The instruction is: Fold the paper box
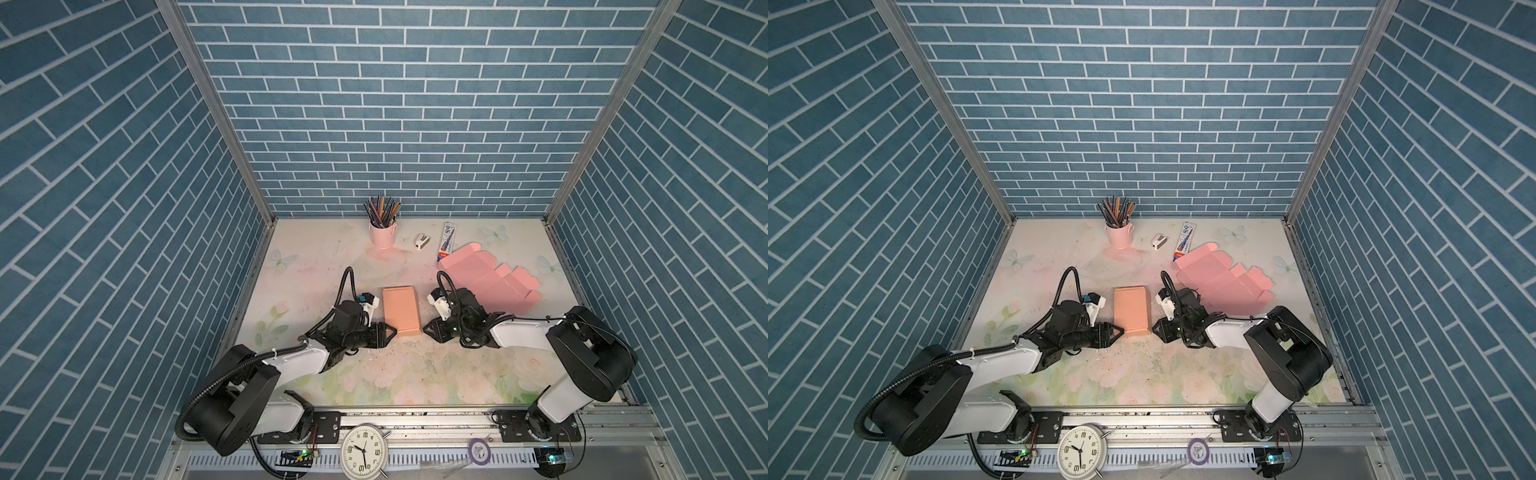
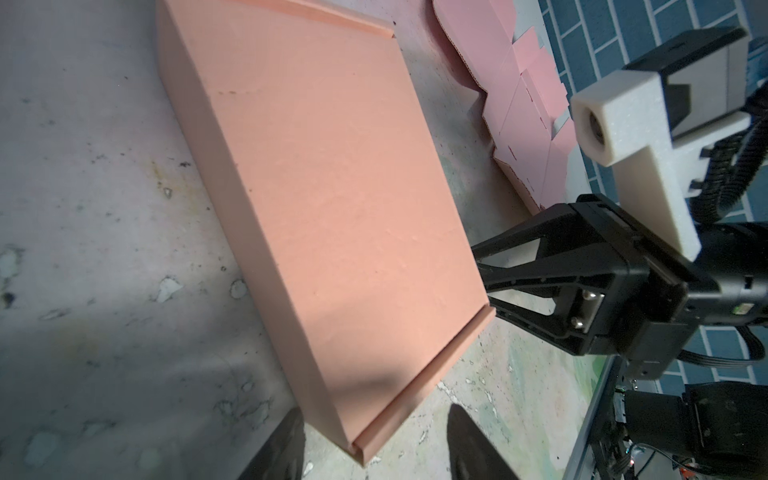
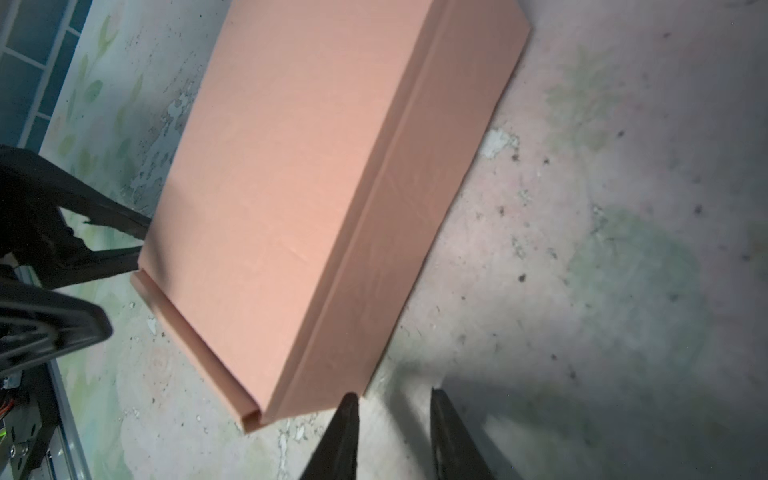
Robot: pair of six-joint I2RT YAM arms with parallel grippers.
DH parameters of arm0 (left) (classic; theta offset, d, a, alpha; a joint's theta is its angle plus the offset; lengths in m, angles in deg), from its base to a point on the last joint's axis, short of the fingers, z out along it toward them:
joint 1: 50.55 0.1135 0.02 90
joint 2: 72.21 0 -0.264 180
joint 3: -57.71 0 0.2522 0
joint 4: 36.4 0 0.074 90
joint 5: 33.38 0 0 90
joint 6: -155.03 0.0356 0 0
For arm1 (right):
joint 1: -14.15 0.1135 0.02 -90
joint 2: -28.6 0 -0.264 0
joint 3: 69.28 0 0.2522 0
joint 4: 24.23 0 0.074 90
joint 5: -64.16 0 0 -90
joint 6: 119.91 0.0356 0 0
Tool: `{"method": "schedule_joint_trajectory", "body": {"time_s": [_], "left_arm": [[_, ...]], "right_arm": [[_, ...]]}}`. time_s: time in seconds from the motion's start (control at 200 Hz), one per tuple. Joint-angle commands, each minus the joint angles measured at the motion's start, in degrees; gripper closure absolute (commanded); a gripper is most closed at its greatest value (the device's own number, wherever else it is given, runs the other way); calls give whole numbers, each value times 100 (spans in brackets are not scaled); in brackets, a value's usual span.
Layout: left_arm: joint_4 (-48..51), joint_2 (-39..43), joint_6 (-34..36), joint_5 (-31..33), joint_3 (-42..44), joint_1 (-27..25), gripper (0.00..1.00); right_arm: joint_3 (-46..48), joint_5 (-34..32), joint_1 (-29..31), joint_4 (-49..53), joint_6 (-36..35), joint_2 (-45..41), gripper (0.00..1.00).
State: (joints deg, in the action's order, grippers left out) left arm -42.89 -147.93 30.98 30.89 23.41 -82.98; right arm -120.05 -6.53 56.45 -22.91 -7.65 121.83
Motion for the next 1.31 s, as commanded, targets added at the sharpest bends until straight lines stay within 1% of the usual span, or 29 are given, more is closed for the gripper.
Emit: {"method": "schedule_joint_trajectory", "body": {"time_s": [0.0, 0.205, 0.35, 0.415, 0.51, 0.56, 0.66, 0.755, 0.85, 0.975, 1.03, 1.09, 1.15, 1.3], "left_arm": [[-181, -86, -48, -54, 49, -46, 44], [-452, -204, -127, -109, 10, -150, 45], [-520, -235, -155, -115, -10, -281, 45], [-556, -208, -181, -98, -3, -349, 45], [-592, -158, -232, -89, 16, -397, 45], [-596, -123, -251, -73, 26, -437, 45], [-601, -53, -287, -37, 88, -467, 45], [-559, -13, -271, 18, 152, -464, 45], [-616, -45, -278, 77, 269, -460, 45], [-612, 5, -321, 52, 411, -362, 42], [-575, 147, -322, 17, 491, -272, 35], [-427, 332, -277, -1, 557, -156, 26], [-202, 511, -181, -32, 563, -18, 21], [199, 818, 35, -153, 431, 373, 18]], "right_arm": [[-185, 20, 91, 26, 85, 212, 69], [-380, 29, 232, 78, 67, 300, 70], [-555, 68, 467, 133, 85, 373, 70], [-604, 175, 569, 56, 174, 383, 70], [-521, 506, 602, -314, 426, 342, 70], [-513, 555, 644, -382, 477, 313, 70], [-520, 483, 673, -292, 460, 275, 70], [-427, 261, 665, -104, 387, 204, 70], [-176, 127, 527, -74, 367, 131, 70], [142, 107, 202, -79, 304, -34, 70], [169, 78, 79, 21, 211, -108, 70], [128, 13, -22, 176, 98, -179, 70], [62, -47, -104, 313, -16, -247, 70], [-207, -37, -363, 418, -229, -175, 71]]}}
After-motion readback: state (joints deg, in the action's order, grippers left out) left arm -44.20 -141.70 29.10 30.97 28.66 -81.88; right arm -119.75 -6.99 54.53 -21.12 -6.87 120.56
